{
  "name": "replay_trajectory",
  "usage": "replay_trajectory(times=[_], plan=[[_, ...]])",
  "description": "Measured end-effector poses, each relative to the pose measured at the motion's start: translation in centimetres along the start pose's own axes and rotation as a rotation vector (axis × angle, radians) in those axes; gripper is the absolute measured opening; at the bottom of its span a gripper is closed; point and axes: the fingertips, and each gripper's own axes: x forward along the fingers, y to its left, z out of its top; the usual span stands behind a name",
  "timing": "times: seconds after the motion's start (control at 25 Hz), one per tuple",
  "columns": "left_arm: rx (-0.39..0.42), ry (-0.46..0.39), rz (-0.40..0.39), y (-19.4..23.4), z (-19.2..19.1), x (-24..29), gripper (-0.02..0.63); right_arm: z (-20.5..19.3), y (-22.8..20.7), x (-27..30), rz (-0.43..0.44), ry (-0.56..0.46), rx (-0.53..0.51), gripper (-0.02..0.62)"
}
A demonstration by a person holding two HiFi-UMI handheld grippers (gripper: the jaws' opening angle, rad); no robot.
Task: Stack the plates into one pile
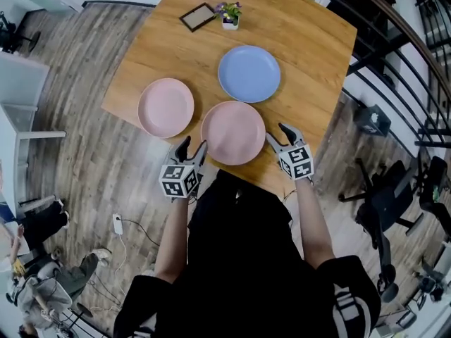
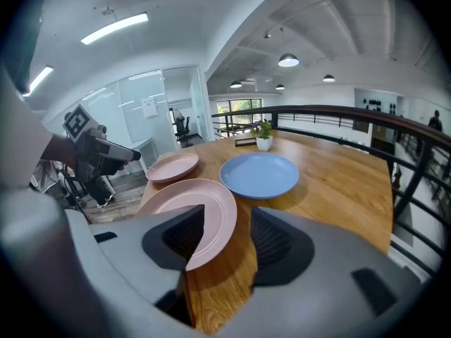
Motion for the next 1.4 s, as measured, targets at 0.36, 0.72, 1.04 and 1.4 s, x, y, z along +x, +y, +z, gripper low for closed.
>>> replay_trajectory(times=[0.36, 0.72, 1.04, 1.4], plan=[[-0.009, 0.07, -0.042, -0.3, -2.8, 2.1, 0.235, -2.2, 0.0, 1.4, 0.027, 0.06, -0.005, 0.215], [-0.013, 0.131, -0.038, 1.3, -4.6, 4.1, 0.235, -3.5, 0.1, 3.3, 0.036, 0.095, 0.001, 0.213], [-0.023, 0.225, -0.034, 3.4, -7.0, 6.0, 0.235, -5.1, 0.4, 5.1, 0.025, 0.152, 0.022, 0.204], [-0.041, 0.286, -0.068, 4.4, -9.2, 7.2, 0.233, -6.5, 0.3, 6.8, -0.011, 0.189, 0.096, 0.167]])
